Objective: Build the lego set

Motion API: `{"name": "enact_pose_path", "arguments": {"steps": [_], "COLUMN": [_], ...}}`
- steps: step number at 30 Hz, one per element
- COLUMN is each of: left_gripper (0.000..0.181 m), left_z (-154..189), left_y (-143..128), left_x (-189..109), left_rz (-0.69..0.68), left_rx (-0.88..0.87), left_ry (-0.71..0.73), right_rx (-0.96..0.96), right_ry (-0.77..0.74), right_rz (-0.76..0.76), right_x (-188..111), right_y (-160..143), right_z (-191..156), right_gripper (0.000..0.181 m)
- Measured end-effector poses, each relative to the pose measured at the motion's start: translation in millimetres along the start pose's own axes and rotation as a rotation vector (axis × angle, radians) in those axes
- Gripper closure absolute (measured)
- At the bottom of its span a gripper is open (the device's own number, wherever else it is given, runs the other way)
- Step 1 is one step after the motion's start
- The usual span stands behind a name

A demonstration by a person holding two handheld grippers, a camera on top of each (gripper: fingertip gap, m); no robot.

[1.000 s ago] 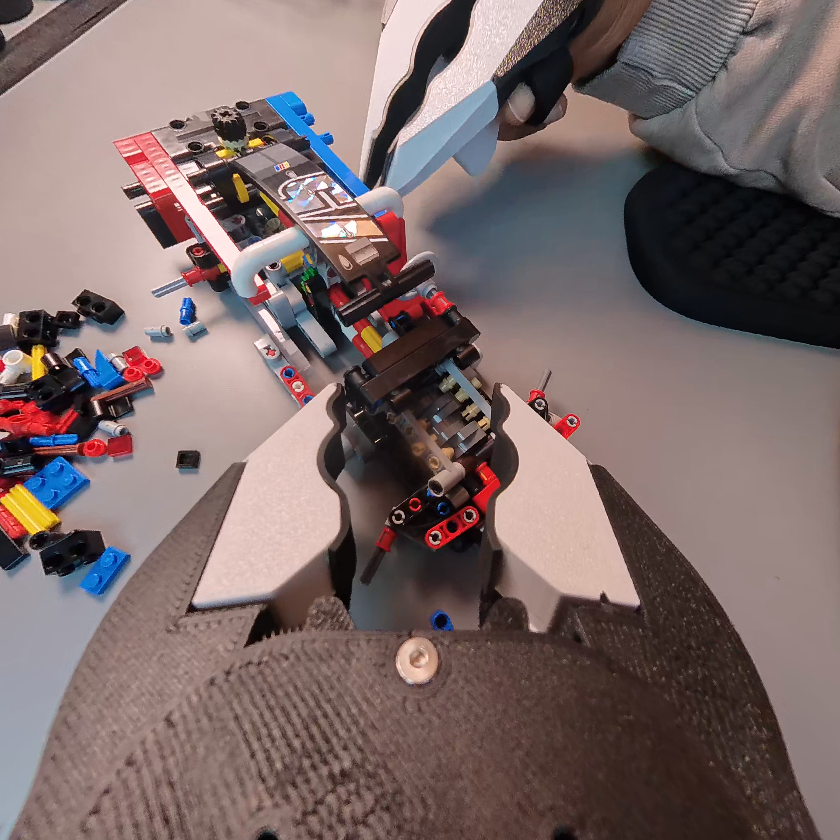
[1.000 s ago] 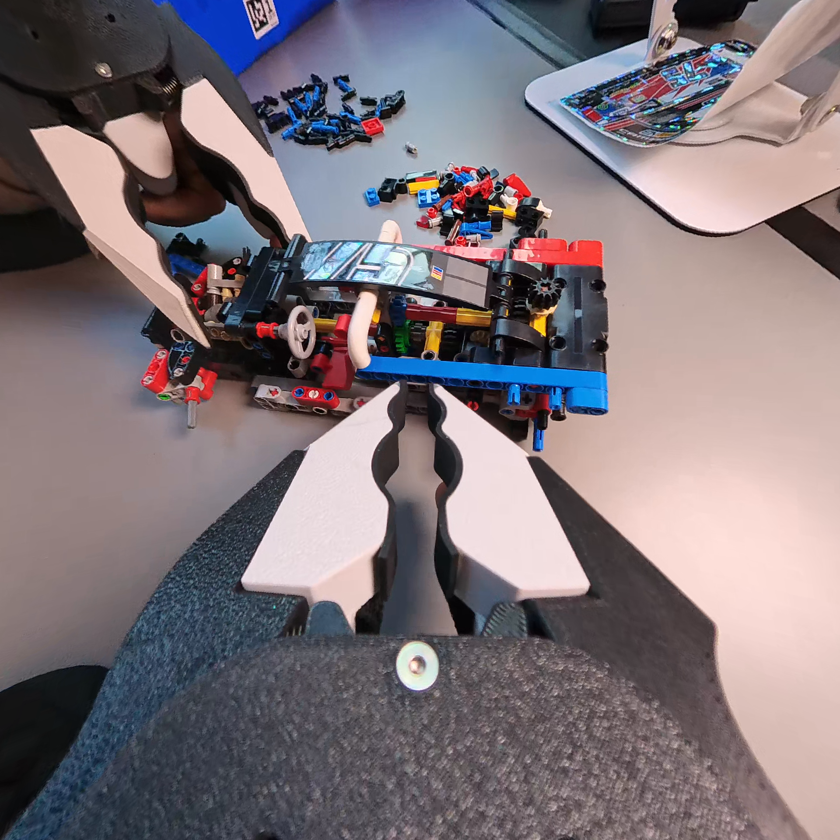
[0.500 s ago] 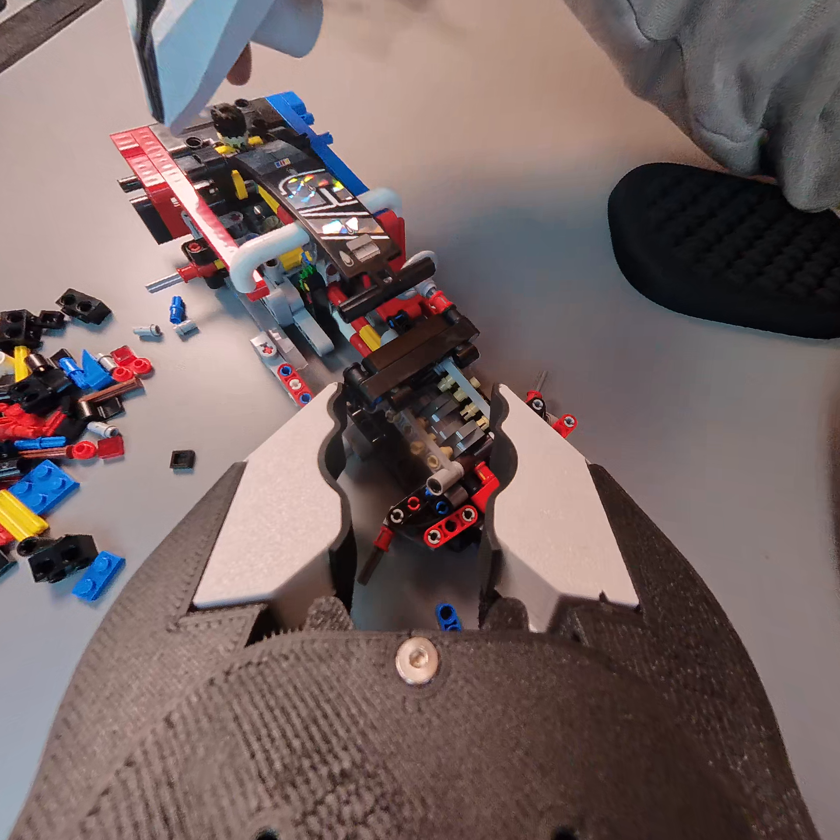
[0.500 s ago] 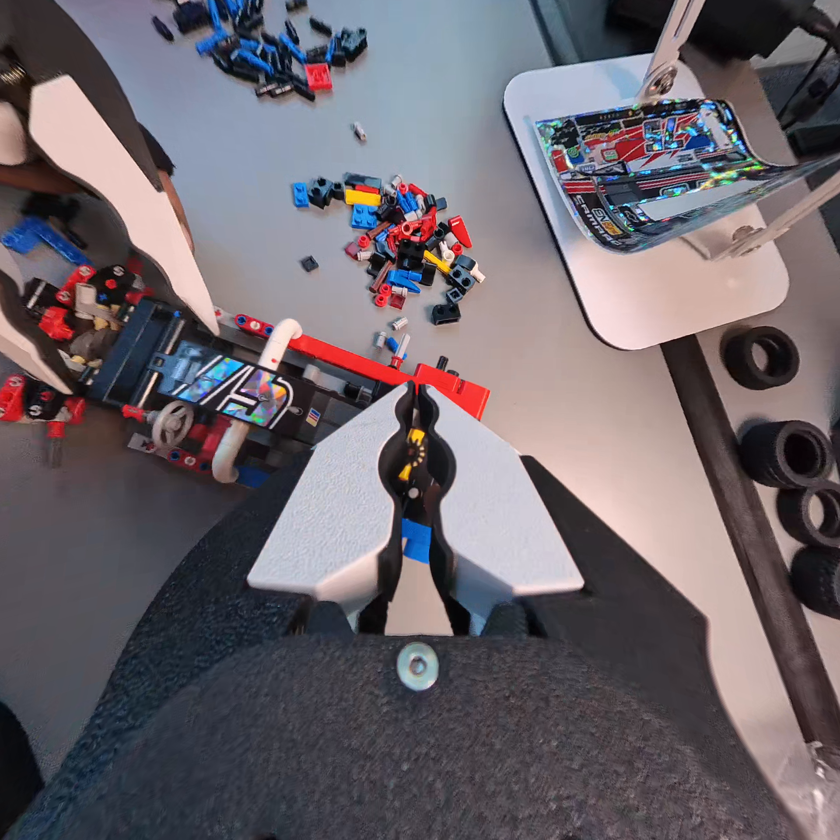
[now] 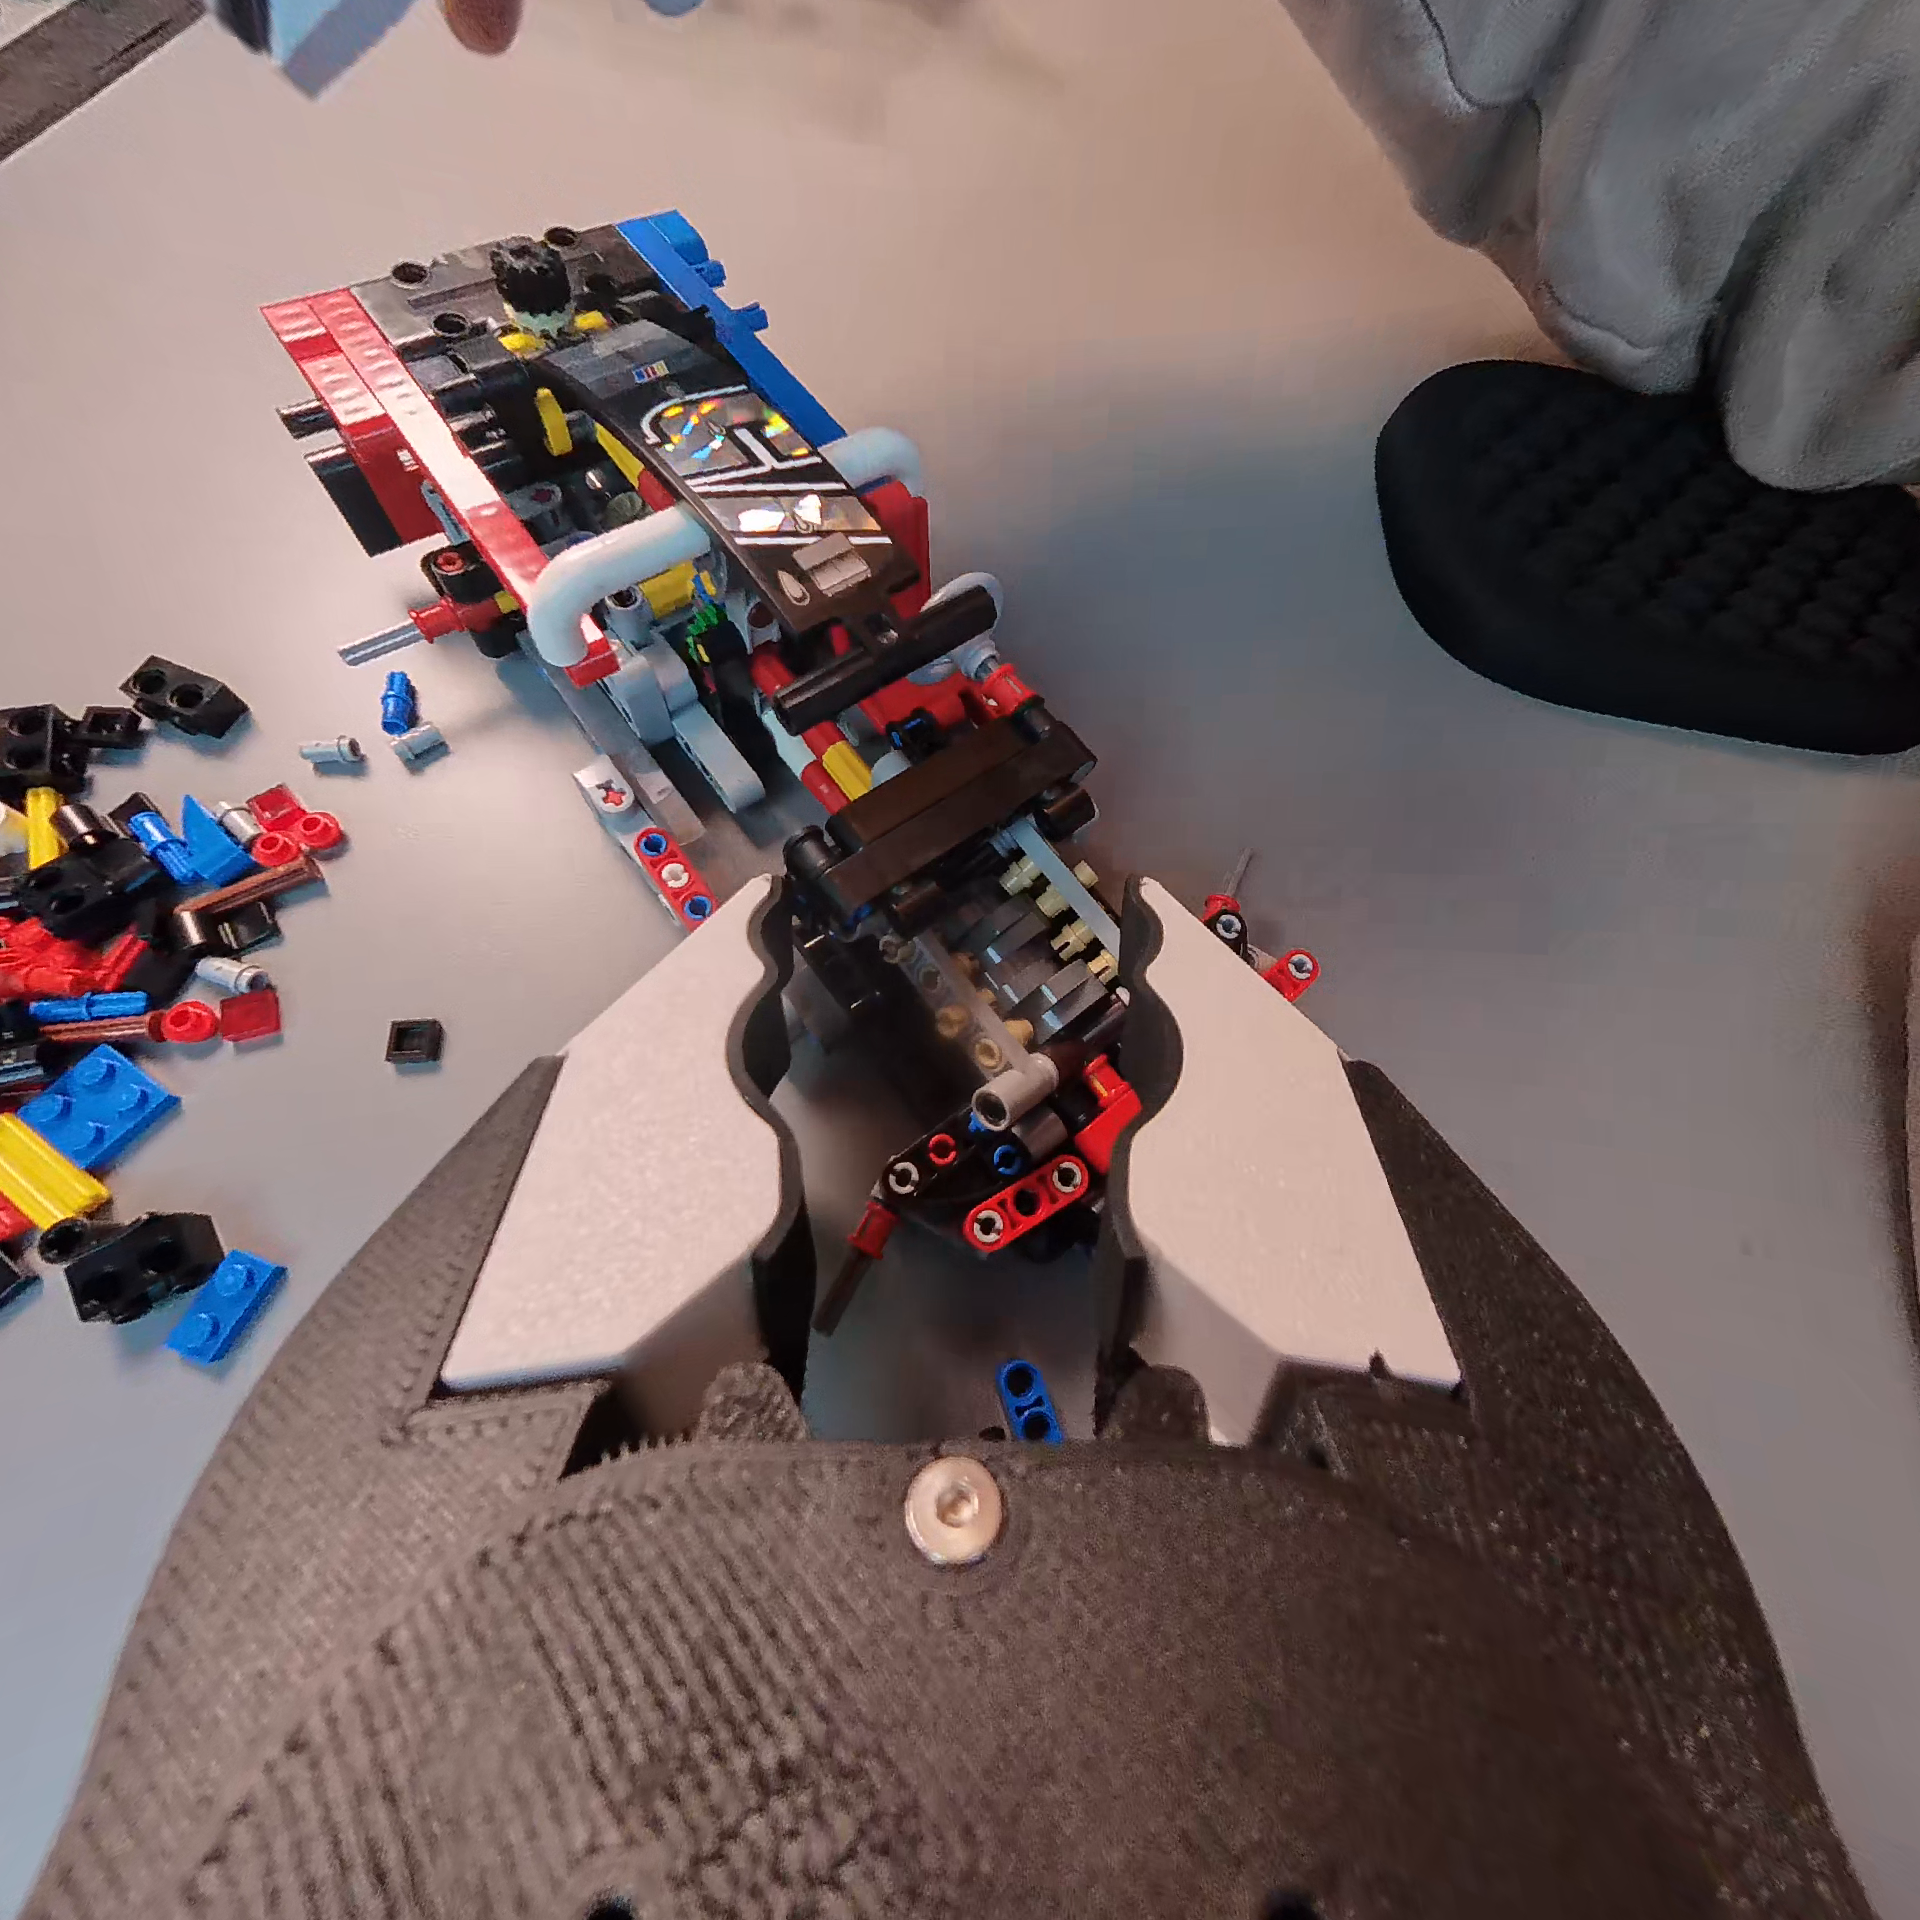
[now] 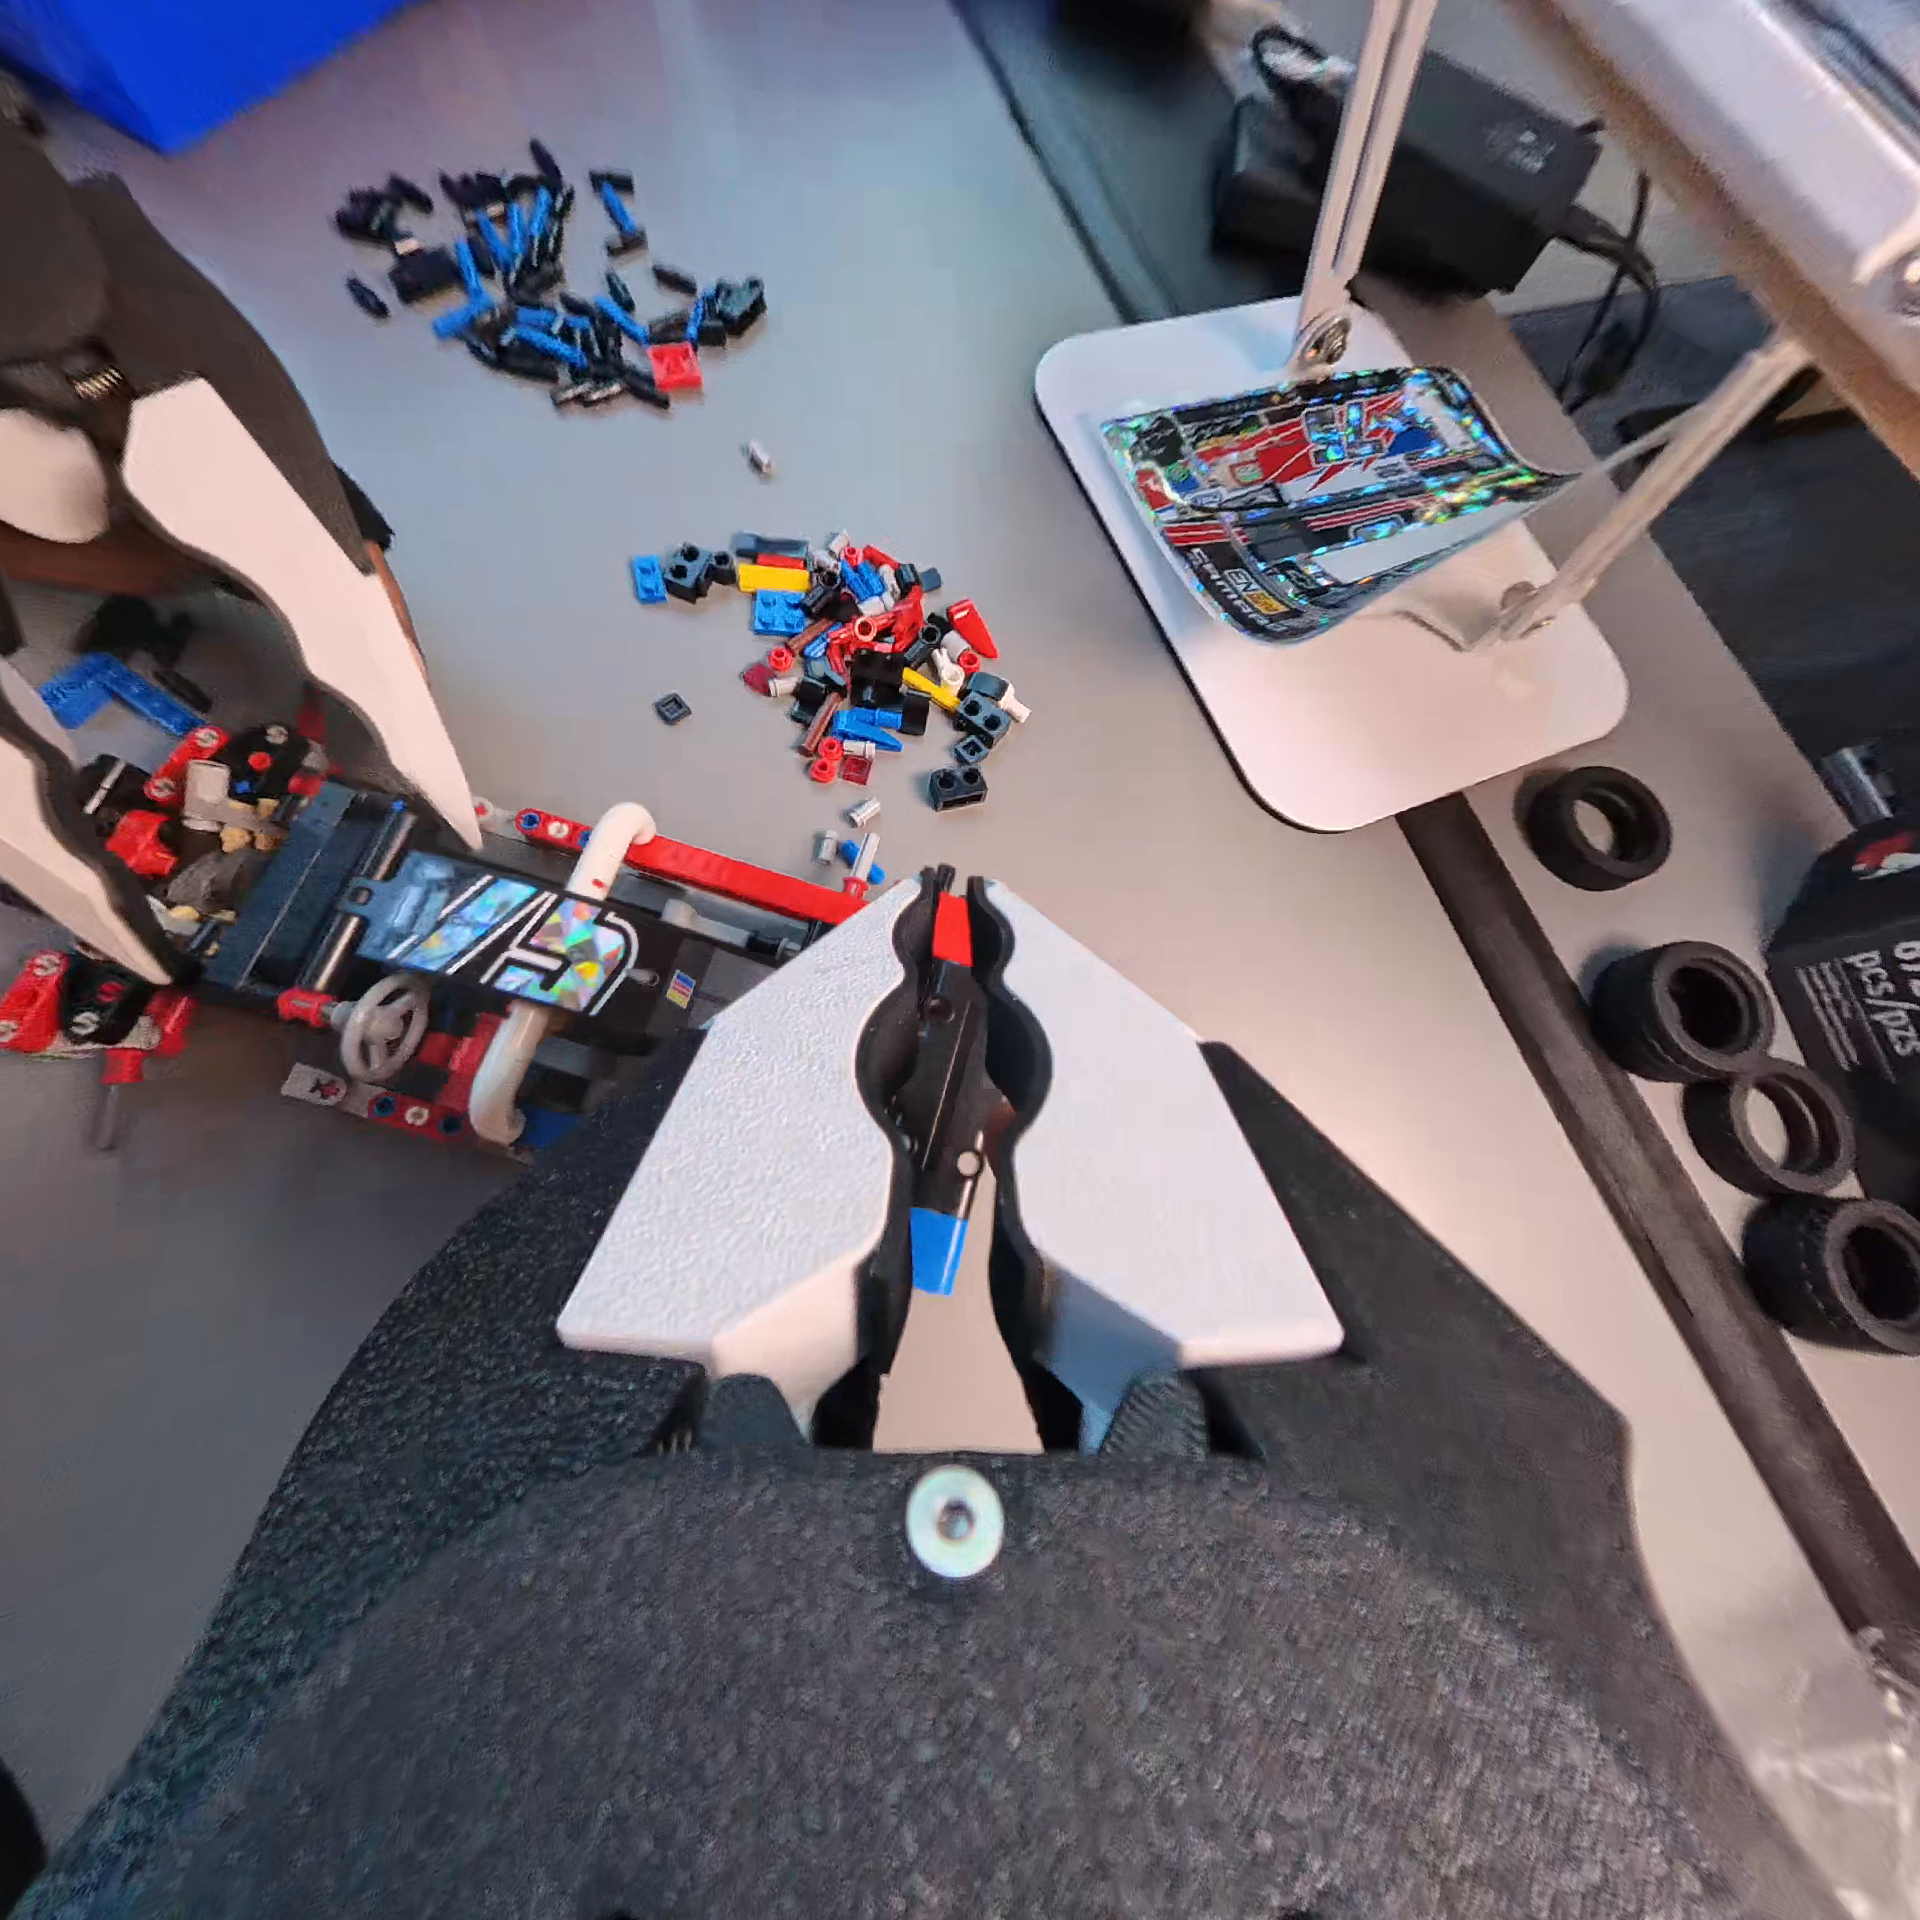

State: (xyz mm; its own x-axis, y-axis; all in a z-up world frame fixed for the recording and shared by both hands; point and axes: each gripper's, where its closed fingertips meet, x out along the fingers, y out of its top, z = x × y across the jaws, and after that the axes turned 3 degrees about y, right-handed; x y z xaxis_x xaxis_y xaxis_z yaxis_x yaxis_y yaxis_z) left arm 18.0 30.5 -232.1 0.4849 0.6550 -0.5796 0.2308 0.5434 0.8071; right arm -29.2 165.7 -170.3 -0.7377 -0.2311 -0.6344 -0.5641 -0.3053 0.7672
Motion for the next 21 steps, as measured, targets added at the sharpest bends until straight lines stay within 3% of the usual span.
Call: {"name": "enact_pose_path", "arguments": {"steps": [3,6,10,15,16,19,21], "left_gripper": [0.119,0.119,0.12,0.115,0.112,0.112,0.104], "left_z": [0.8,2.4,6.5,16.5,18.0,18.9,19.0], "left_y": [0.0,0.3,1.4,2.7,3.9,6.1,7.5], "left_x": [-0.1,0.3,1.9,4.0,3.7,1.6,0.5], "left_rz": [0.003,0.009,0.016,0.038,0.051,0.046,0.018], "left_rx": [0.002,0.004,0.015,0.082,0.102,0.123,0.109], "left_ry": [-0.01,-0.025,-0.063,-0.133,-0.135,-0.086,-0.033], "right_rx": [0.069,0.145,0.186,0.185,0.207,0.251,0.257], "right_ry": [0.001,0.027,0.055,0.077,0.099,0.095,0.071], "right_rz": [0.04,0.024,0.074,0.083,0.089,0.106,0.105], "right_x": [-18.0,-30.8,-42.6,-30.0,-29.1,-31.7,-35.2], "right_y": [-25.8,-64.3,-86.5,-90.2,-89.8,-90.1,-92.6], "right_z": [-9.2,-20.6,-35.7,-37.8,-38.1,-35.2,-36.4], "right_gripper": [0.167,0.144,0.12,0.119,0.125,0.142,0.142]}}
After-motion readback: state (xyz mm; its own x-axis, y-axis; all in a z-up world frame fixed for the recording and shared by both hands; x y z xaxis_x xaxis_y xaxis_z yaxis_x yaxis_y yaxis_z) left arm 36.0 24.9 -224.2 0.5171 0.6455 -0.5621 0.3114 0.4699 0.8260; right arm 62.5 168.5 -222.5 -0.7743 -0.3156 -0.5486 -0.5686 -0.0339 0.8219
